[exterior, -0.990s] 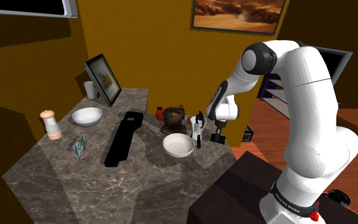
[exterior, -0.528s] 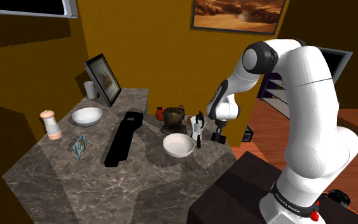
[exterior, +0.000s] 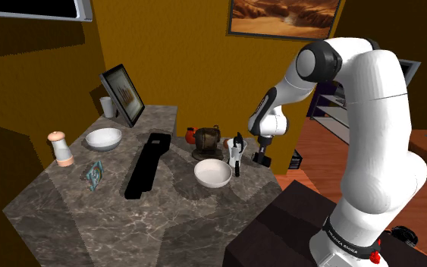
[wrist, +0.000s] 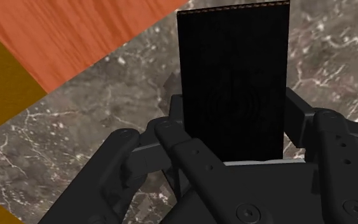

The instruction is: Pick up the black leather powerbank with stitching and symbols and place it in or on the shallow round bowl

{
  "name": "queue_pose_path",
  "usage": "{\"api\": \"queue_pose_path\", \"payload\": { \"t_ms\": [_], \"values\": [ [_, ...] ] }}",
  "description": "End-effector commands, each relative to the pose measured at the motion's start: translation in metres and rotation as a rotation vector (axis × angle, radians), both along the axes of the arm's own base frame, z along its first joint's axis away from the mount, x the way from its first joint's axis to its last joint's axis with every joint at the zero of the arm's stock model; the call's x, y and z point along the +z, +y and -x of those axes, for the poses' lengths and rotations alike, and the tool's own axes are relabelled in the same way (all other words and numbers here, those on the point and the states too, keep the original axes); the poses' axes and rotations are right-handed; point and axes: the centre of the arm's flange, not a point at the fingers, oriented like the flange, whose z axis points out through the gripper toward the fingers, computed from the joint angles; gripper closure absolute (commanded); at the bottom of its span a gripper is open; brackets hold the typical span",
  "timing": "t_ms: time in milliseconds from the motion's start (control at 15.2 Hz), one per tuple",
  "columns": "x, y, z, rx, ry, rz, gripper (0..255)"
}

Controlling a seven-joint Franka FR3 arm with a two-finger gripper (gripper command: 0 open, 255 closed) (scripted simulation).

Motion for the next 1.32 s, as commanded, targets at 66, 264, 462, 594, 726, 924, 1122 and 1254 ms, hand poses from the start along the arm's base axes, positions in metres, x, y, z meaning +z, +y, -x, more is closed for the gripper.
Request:
{"api": "queue_pose_path", "payload": {
  "t_ms": [66,264,462,594,726,924,1122,1254],
  "values": [
    [0.018,0.000,0.001,0.000,0.000,0.000,255],
    [0.033,0.000,0.001,0.000,0.000,0.000,255],
    [0.049,0.000,0.001,0.000,0.000,0.000,255],
    [0.060,0.000,0.001,0.000,0.000,0.000,255],
    [0.070,0.000,0.001,0.000,0.000,0.000,255],
    [0.086,0.000,0.001,0.000,0.000,0.000,255],
    [0.086,0.038,-0.012,0.000,0.000,0.000,255],
    [0.086,0.063,-0.020,0.000,0.000,0.000,255]
  ]
}}
